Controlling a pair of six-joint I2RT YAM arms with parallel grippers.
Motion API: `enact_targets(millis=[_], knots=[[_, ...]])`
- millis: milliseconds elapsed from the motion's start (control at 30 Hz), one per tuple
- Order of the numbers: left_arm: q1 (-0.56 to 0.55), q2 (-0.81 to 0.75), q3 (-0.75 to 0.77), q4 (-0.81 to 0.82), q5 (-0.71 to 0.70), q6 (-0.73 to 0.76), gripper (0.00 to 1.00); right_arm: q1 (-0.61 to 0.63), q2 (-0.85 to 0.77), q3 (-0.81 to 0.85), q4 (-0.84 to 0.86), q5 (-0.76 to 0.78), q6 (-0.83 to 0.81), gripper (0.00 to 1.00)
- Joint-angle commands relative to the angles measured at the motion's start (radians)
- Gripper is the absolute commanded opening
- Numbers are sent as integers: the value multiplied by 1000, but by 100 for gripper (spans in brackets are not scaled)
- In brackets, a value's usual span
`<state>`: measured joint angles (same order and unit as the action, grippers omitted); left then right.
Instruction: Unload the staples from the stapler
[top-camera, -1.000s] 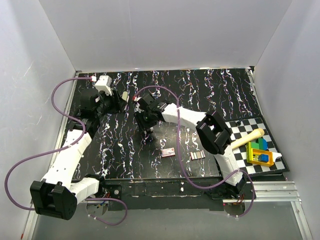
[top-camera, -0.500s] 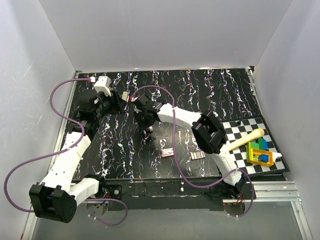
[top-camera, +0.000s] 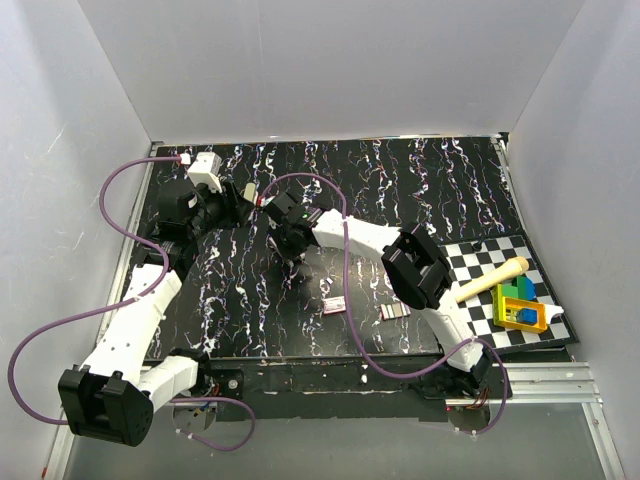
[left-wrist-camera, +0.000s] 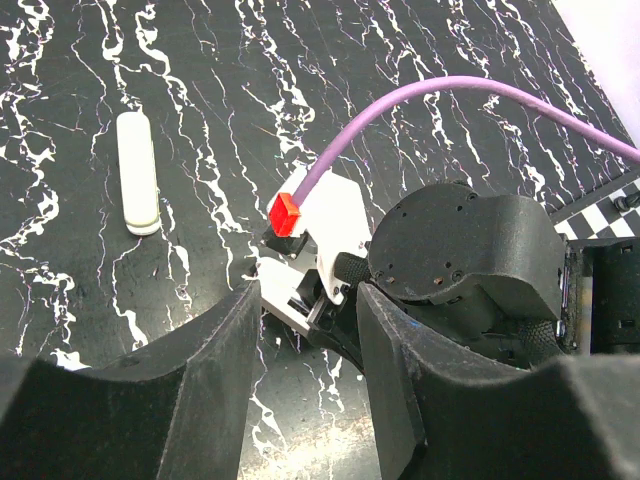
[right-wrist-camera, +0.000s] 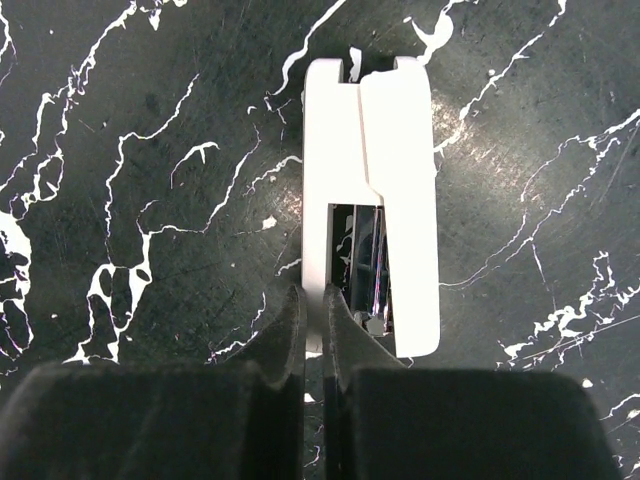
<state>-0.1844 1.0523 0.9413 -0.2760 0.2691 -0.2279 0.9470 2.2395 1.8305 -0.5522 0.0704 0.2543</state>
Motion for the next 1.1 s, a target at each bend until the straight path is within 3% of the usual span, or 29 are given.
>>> enact_targets(millis=[0, 300, 467, 767, 1067], knots=[[0, -35, -7, 11, -11, 6, 43, 6, -59, -54, 21, 34, -29, 1], [0, -63, -10, 15, -15, 6, 44, 4, -357, -333, 109, -30, -122, 1], [2, -51, 1, 17, 60, -2, 43, 4, -546, -453, 71, -101, -246, 1], [0, -11, 31, 26, 300, -63, 43, 29, -946, -669, -11, -267, -464, 1], [0, 45, 33, 11, 648, -205, 42, 107, -1029, -620, -176, -304, -579, 1]])
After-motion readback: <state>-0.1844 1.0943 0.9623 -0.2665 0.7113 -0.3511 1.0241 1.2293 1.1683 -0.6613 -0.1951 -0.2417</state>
